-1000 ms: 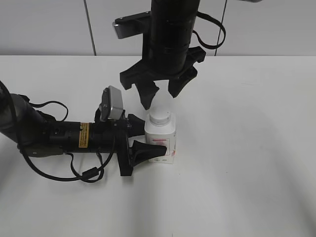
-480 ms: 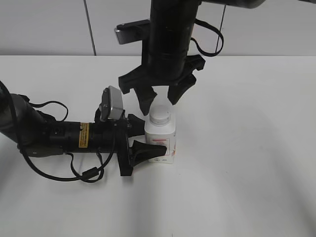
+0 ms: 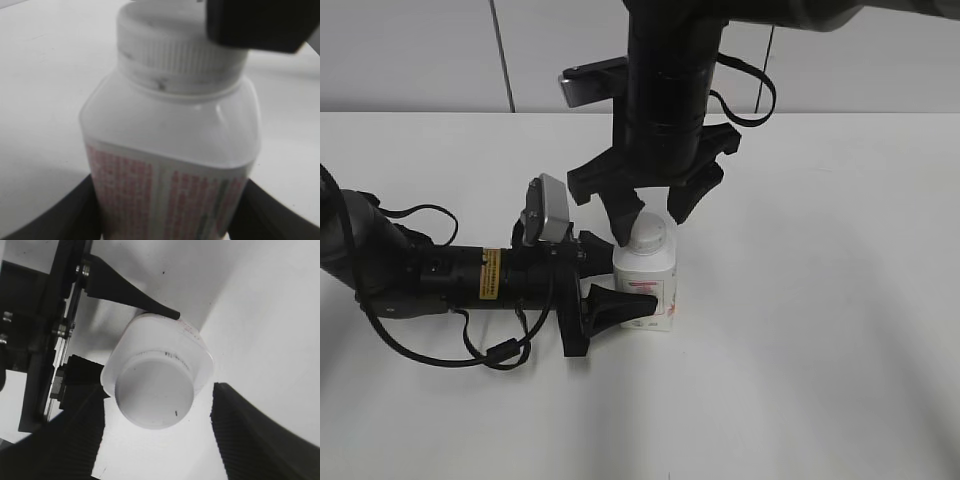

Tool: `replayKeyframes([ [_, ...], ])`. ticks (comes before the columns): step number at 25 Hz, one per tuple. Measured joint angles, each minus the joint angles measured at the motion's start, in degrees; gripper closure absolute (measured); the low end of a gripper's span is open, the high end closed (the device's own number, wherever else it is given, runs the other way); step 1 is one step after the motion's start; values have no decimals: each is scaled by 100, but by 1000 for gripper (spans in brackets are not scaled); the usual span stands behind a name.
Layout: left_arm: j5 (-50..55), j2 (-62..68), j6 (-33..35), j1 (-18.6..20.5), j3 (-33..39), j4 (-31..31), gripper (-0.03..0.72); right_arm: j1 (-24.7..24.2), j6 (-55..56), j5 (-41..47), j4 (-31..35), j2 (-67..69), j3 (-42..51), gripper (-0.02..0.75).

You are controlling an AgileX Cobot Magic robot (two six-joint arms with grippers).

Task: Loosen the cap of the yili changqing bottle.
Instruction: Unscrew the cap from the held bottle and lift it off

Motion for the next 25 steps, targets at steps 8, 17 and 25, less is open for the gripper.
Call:
replayKeyframes([
  [8, 0, 0, 0, 0, 0, 0, 267, 0, 9, 0, 0, 180, -17, 212],
  [17, 0, 0, 0, 0, 0, 0, 267, -4, 14, 0, 151, 181, -133, 257],
  [25, 0, 0, 0, 0, 0, 0, 267, -4, 14, 0, 127, 209, -137, 269],
])
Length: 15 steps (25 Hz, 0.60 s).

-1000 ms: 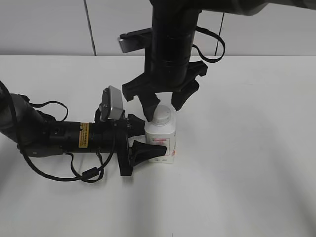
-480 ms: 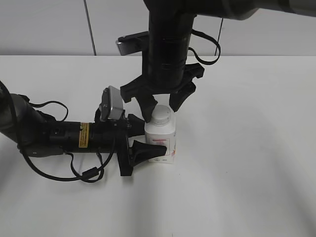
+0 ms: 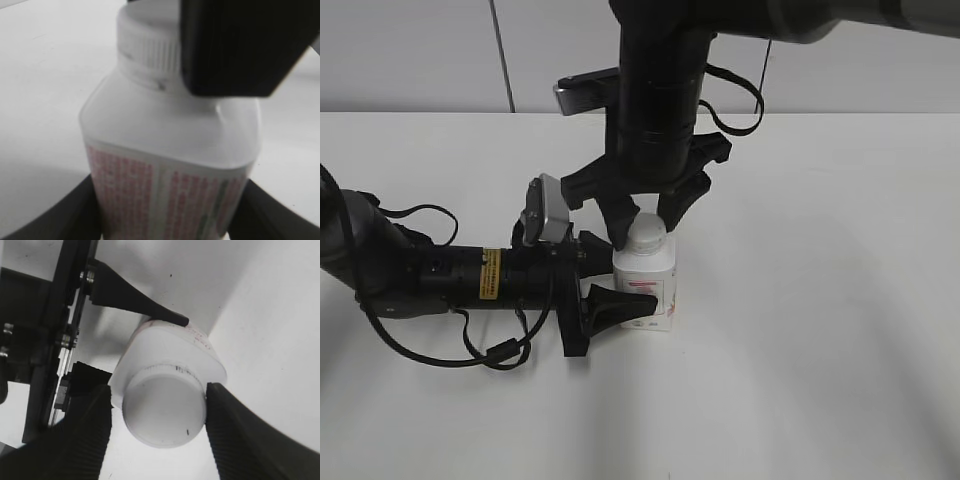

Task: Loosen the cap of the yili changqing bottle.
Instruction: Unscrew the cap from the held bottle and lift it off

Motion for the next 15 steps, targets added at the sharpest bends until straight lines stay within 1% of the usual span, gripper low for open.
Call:
replayKeyframes([
  [3, 0, 0, 0, 0, 0, 0, 267, 0, 0, 0, -12, 7, 0, 285],
  [6, 0, 0, 0, 0, 0, 0, 267, 0, -10, 7, -58, 7, 0, 347],
  [12, 0, 0, 0, 0, 0, 0, 267, -6, -409, 11, -59, 9, 0, 347],
  [15, 0, 0, 0, 0, 0, 0, 267, -6, -1049, 11, -59, 9, 0, 347],
])
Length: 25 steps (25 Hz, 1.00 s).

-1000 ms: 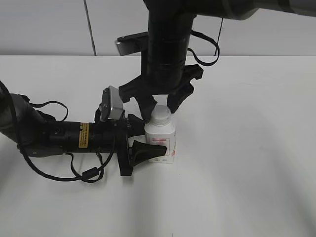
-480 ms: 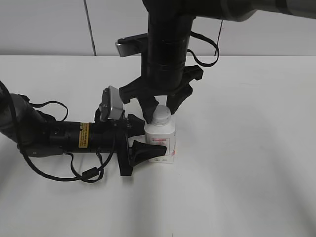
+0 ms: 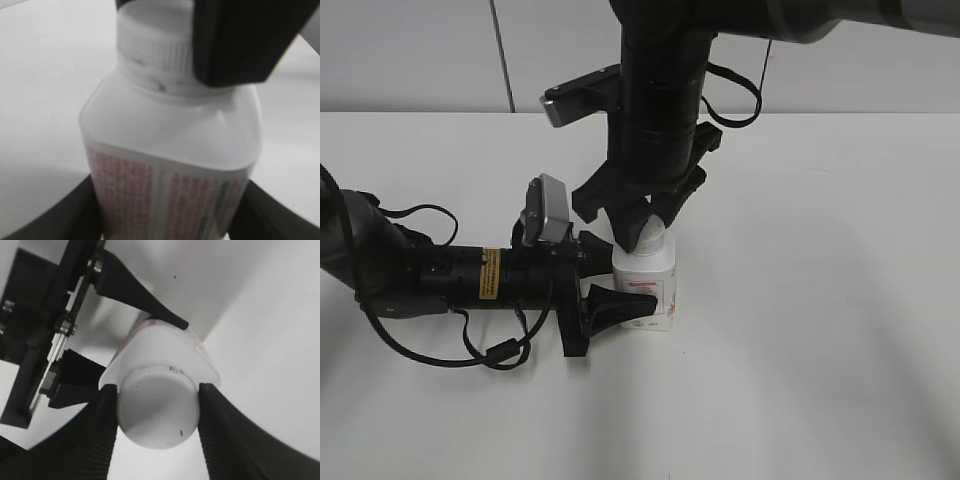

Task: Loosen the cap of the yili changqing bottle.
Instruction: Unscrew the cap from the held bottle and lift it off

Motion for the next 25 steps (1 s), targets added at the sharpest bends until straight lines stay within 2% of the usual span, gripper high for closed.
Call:
replayKeyframes([
  [7, 0, 0, 4, 0, 0, 5, 278, 0, -2670, 0, -5, 0, -2, 347],
  [11, 0, 0, 4, 0, 0, 5, 283, 0, -3776, 0, -42, 0, -8, 347],
  [17, 16, 0, 6, 0, 0, -17, 299, 0, -4455, 0, -99, 0, -13, 347],
  [25, 27, 0, 18, 0, -3, -23, 304, 0, -4548, 0, -88, 0, -26, 346],
])
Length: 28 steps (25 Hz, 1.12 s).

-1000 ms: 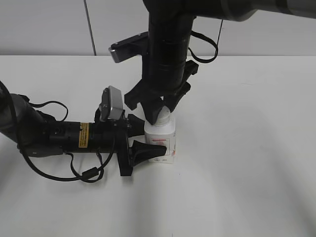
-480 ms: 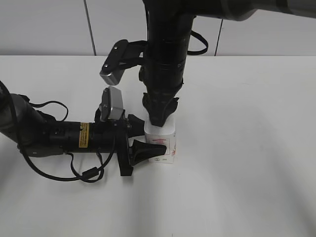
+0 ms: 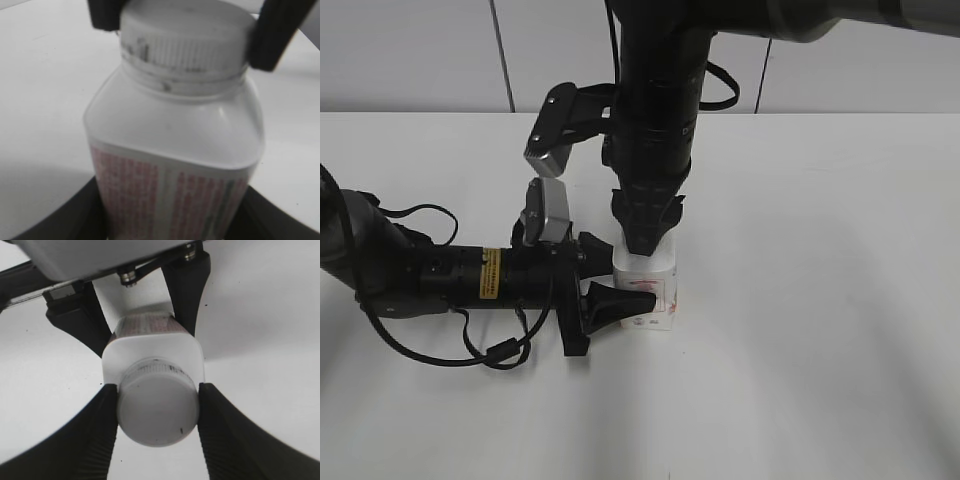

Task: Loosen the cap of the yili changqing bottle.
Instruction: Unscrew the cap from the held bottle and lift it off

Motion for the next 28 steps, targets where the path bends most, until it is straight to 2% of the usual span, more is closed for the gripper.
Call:
replayKeyframes([
  [9, 0, 0, 0, 0, 0, -4, 311, 0, 135, 0, 183, -113, -5, 197],
  [15, 1, 0, 0, 0, 0, -4, 311, 0, 758, 0, 196, -253, -15, 182],
  [17, 1, 0, 0, 0, 0, -4, 312, 0, 1491, 0, 196, -253, -15, 182],
  [23, 1, 0, 0, 0, 0, -4, 316, 5, 5396, 0, -283, -253, -15, 182],
  [25, 1, 0, 0, 0, 0, -4, 316, 5, 6050, 0, -283, -253, -15, 182],
  [28, 1, 0, 0, 0, 0, -4, 319, 5, 6381, 0, -283, -253, -15, 182],
])
